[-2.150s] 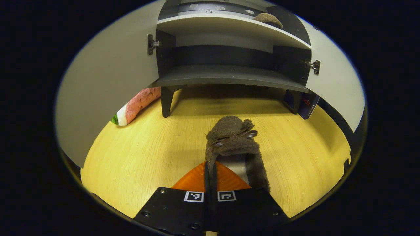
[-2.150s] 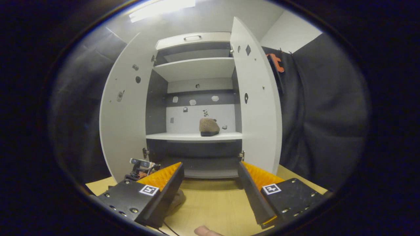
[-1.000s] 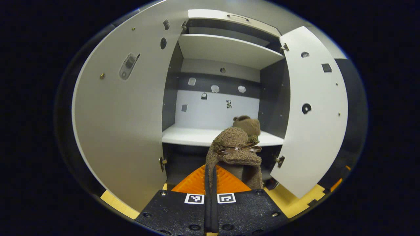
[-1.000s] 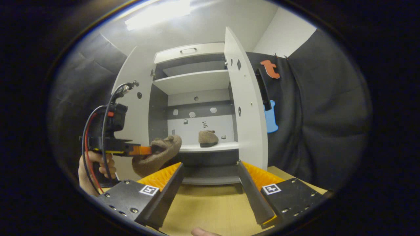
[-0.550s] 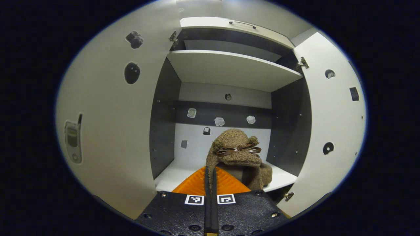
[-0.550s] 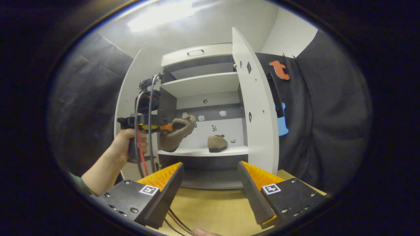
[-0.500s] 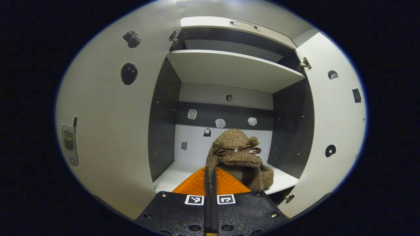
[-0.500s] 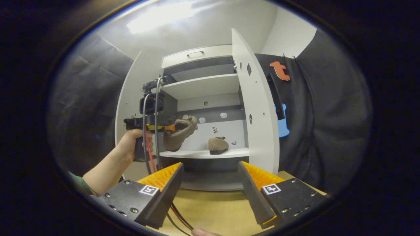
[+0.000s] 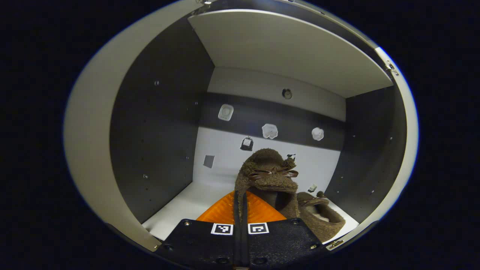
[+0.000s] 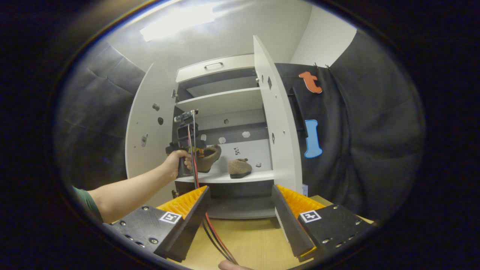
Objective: Grab one shoe with the right hand and put it into the shoe cabinet, grab the other shoe with the left hand and put it into the shoe cabinet; then close the right door with the right hand and the left door with the left hand.
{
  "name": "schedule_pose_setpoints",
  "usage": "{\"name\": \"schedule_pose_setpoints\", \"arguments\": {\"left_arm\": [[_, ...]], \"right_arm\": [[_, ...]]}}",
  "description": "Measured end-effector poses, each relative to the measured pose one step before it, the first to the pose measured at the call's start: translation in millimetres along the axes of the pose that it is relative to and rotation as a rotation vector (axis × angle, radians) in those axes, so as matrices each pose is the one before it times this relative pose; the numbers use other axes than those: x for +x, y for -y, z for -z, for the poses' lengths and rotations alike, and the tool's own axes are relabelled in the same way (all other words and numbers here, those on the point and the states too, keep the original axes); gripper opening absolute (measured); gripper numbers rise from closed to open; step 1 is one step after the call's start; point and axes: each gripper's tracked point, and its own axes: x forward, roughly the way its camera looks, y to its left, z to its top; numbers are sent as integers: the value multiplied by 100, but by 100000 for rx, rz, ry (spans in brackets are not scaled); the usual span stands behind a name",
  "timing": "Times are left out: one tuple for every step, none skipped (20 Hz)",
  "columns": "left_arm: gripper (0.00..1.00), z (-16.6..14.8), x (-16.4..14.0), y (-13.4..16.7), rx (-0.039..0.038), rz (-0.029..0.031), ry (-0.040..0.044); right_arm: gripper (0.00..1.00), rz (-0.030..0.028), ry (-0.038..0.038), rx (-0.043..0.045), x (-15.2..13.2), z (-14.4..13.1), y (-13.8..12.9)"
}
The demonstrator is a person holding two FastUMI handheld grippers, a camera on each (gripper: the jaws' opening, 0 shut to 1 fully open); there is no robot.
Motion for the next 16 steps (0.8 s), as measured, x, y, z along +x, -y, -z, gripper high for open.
{"name": "schedule_pose_setpoints", "arguments": {"left_arm": [[0, 1257, 438, -514, -1418, -953, -3532], [1, 855, 332, -571, -776, -618, -1765], [0, 441, 646, -840, -460, -2164, -1126], [1, 165, -150, -273, -437, -385, 201], [1, -76, 327, -257, 887, -92, 604], [0, 87, 2, -214, -133, -132, 126], [1, -97, -1, 310, 787, 248, -459], [1, 303, -159, -108, 1867, -536, -773], [1, -219, 137, 57, 1277, -150, 308], [2, -102, -12, 227, 498, 574, 298], [6, -112, -147, 601, -27, 2064, 1212], [12, -555, -184, 3, -513, -141, 1849], [30, -338, 66, 356, -315, 2495, 756], [48, 39, -1001, 157, 1437, 1014, -607], [52, -60, -32, 168, 1912, 317, 161], [56, -441, -460, -94, 2161, -863, 1504]], "right_arm": [[99, 553, -249, 65, -47, -52, 220], [99, 593, -147, -231, -219, 90, 240], [99, 429, 23, -241, -73, -22, 210], [99, 354, 98, 90, 14, 91, 116], [99, -33, -400, 363, 87, 43, -38], [99, -487, -561, 485, -67, 233, -82], [99, -347, -445, 522, -59, 101, -123], [99, 140, -210, 293, 178, 109, -2], [99, 235, 9, -68, -41, 80, 14], [99, 352, -105, -454, -101, 134, 16], [99, 492, -282, -852, -157, 139, 112], [99, 547, -349, -856, -93, 215, 75], [98, 763, -362, -945, -216, 111, 199], [98, 421, -97, -515, -215, 13, 52], [98, 196, -71, -355, -194, -72, 23], [99, 204, -166, -948, -389, 132, 98]]}}
